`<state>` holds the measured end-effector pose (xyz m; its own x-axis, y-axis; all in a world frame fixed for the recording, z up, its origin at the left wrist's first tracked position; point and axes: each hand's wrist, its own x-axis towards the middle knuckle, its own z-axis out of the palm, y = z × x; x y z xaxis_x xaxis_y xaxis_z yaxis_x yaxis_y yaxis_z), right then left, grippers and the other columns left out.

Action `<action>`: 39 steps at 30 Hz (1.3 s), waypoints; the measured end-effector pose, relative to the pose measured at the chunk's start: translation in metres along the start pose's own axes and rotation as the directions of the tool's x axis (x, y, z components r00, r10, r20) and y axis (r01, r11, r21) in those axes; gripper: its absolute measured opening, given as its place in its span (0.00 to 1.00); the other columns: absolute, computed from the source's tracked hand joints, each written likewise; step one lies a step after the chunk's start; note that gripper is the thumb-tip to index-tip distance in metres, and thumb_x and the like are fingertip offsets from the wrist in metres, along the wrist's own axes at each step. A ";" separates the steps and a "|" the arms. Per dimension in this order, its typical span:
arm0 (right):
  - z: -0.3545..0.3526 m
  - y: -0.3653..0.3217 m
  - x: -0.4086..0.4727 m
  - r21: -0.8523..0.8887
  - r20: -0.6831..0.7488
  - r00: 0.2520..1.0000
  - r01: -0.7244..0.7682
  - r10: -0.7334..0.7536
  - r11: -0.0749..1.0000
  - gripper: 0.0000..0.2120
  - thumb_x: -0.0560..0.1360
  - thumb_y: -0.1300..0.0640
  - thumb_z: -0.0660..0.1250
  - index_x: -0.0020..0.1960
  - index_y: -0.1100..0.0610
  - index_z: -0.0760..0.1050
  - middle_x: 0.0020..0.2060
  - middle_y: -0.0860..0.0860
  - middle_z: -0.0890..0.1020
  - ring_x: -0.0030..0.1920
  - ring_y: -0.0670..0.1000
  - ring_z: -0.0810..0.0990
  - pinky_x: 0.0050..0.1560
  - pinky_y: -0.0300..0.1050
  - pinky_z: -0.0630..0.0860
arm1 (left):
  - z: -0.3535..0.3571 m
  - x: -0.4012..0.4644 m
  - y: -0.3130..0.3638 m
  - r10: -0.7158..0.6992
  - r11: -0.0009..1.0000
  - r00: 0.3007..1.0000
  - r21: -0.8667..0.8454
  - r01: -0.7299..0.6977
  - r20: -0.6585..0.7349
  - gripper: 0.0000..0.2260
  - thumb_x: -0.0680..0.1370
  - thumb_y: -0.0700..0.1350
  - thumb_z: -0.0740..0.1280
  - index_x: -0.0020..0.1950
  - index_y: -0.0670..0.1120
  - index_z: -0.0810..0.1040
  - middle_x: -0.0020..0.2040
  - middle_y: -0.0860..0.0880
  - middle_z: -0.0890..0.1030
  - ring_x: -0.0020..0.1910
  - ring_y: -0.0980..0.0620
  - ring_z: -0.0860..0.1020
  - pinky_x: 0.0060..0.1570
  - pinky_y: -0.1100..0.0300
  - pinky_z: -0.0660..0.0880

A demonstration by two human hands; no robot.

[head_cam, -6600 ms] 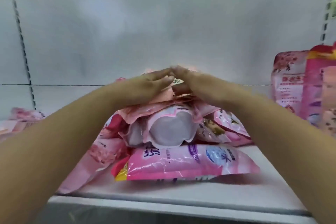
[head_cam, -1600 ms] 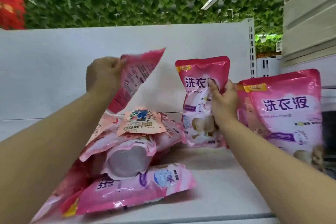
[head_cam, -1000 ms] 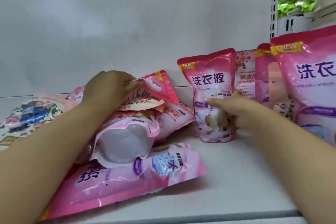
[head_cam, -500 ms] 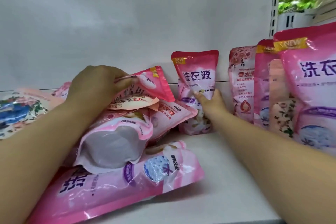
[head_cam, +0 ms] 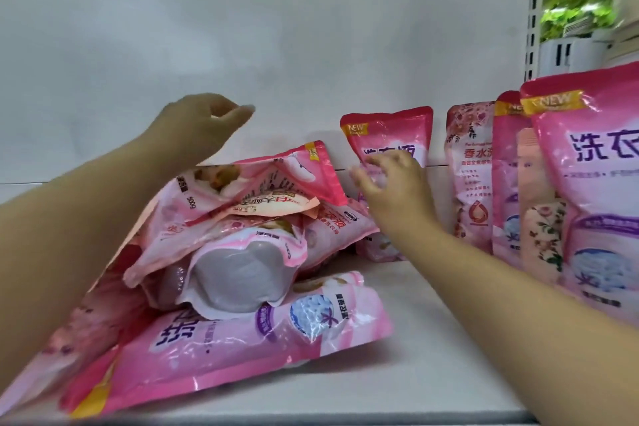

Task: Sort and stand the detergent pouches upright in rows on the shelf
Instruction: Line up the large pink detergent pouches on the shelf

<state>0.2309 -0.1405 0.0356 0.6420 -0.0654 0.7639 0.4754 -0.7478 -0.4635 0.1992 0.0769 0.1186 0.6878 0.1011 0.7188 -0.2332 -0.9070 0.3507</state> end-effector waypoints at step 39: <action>-0.117 -0.073 -0.006 0.682 0.079 0.962 -0.244 0.262 0.689 0.10 0.72 0.49 0.68 0.40 0.55 0.73 0.29 0.48 0.81 0.29 0.47 0.80 0.36 0.42 0.79 | -0.002 -0.066 0.113 0.262 0.489 0.944 -0.871 0.050 0.201 0.07 0.75 0.49 0.66 0.50 0.49 0.77 0.45 0.50 0.83 0.42 0.53 0.82 0.43 0.55 0.79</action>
<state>0.1221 -0.1632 0.1179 0.7897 -0.2065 0.5777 0.5814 -0.0490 -0.8122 0.1262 -0.0316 0.1124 0.7265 -0.2242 0.6496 -0.6783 -0.0827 0.7301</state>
